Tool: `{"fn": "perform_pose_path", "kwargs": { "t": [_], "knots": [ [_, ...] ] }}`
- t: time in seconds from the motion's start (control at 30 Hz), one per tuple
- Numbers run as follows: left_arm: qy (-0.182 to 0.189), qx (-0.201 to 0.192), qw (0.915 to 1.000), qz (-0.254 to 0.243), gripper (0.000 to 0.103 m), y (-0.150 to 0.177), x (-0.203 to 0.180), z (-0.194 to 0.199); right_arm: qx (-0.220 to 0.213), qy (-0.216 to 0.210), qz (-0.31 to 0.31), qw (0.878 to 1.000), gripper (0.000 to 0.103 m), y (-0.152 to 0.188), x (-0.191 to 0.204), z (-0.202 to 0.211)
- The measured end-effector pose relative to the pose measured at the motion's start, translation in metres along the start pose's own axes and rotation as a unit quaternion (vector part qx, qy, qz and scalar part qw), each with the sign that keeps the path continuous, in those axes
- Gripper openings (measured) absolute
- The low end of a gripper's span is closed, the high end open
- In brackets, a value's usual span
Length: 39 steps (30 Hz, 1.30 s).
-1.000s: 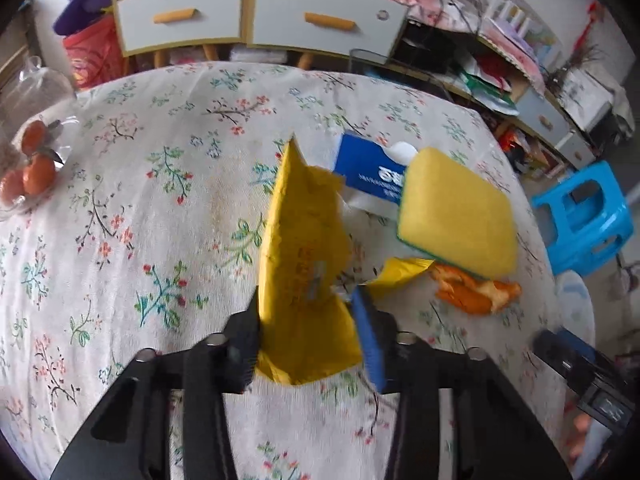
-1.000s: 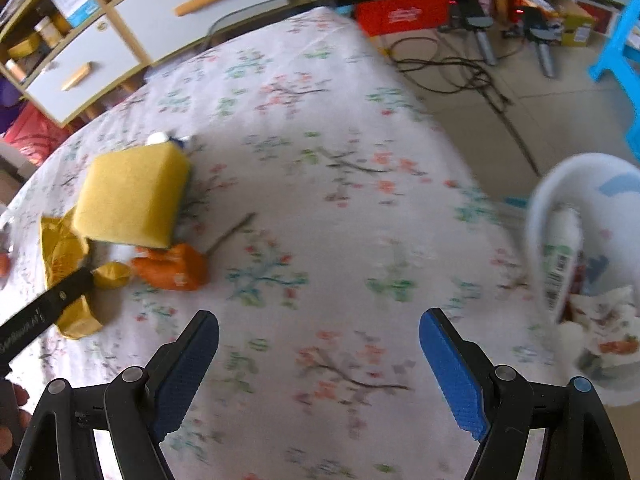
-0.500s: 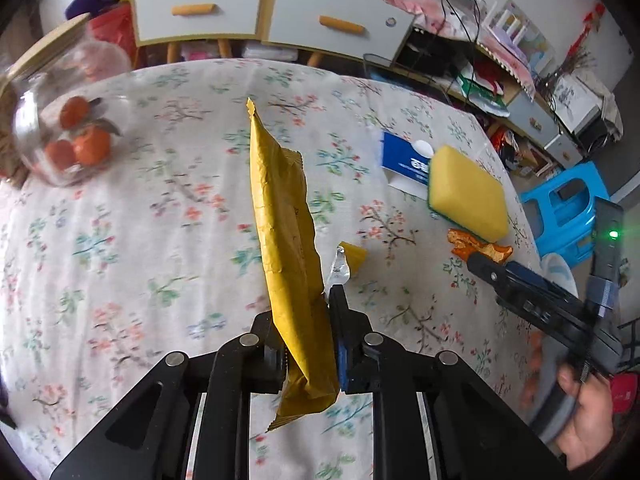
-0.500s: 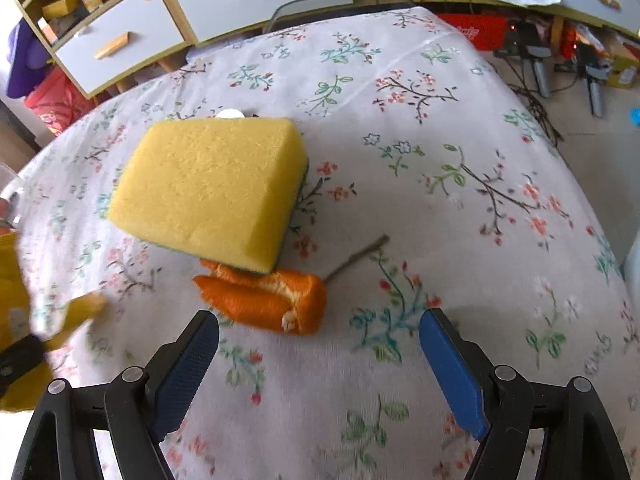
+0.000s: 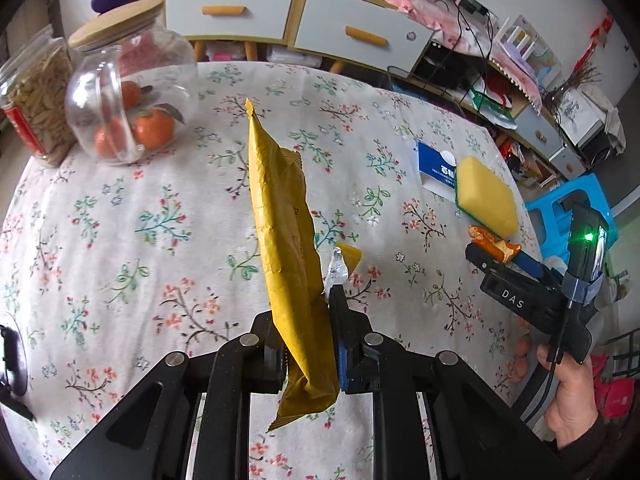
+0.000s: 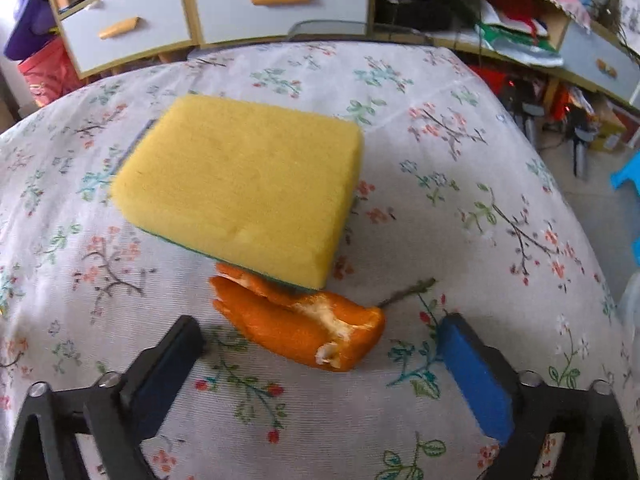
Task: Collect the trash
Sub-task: 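Grasp the orange peel with the right tool while the left tool lifts the yellow wrapper, then drop the orange peel into the white bin with the right tool while the left tool carries the wrapper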
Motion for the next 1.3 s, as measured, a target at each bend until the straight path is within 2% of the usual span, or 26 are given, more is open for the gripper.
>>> {"fn": "perform_pose_path", "kwargs": {
  "t": [0.1,0.13,0.2,0.27,0.37,0.77,1.0,1.3],
  "knots": [
    [0.002,-0.001,1.0,0.003,0.019,0.002,0.004,0.005,-0.002,-0.012,0.009,1.0,0.082,-0.001,0.007,0.003],
    [0.003,-0.001,1.0,0.004,0.019,0.003,0.005,0.006,0.001,-0.018,0.012,1.0,0.073,0.0,0.009,0.003],
    [0.004,-0.002,1.0,0.003,0.019,0.003,0.006,0.008,0.006,-0.02,0.023,1.0,0.064,0.001,0.014,0.004],
    [0.005,-0.003,1.0,0.002,0.019,0.004,0.006,0.01,0.009,-0.024,0.033,0.999,0.046,0.001,0.019,0.004],
    [0.008,-0.004,1.0,0.002,0.019,0.008,0.009,0.015,0.017,-0.036,0.04,0.998,0.041,0.003,0.02,0.009],
    [0.04,0.0,0.9991,-0.018,0.019,0.013,-0.017,0.021,0.009,-0.071,0.021,0.997,0.04,0.007,-0.01,0.064],
    [0.067,0.004,0.9967,-0.045,0.019,0.017,-0.059,0.022,0.012,-0.078,-0.016,0.997,0.04,0.013,-0.047,0.092],
    [0.093,0.004,0.9918,-0.087,0.019,0.024,-0.12,0.025,0.019,-0.054,-0.067,0.996,0.04,0.028,-0.109,0.117]
  ]
}}
Point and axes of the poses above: each gripper's, at about its wrist camera, not at the fingertips, and z roughly against the way its jaws point, x to its left, y to its underside, the point moved 2 cm from there along -z, roughly the way its jaws point, and after that the axes turned 5 degrees about -y, right-handed, at the moved point
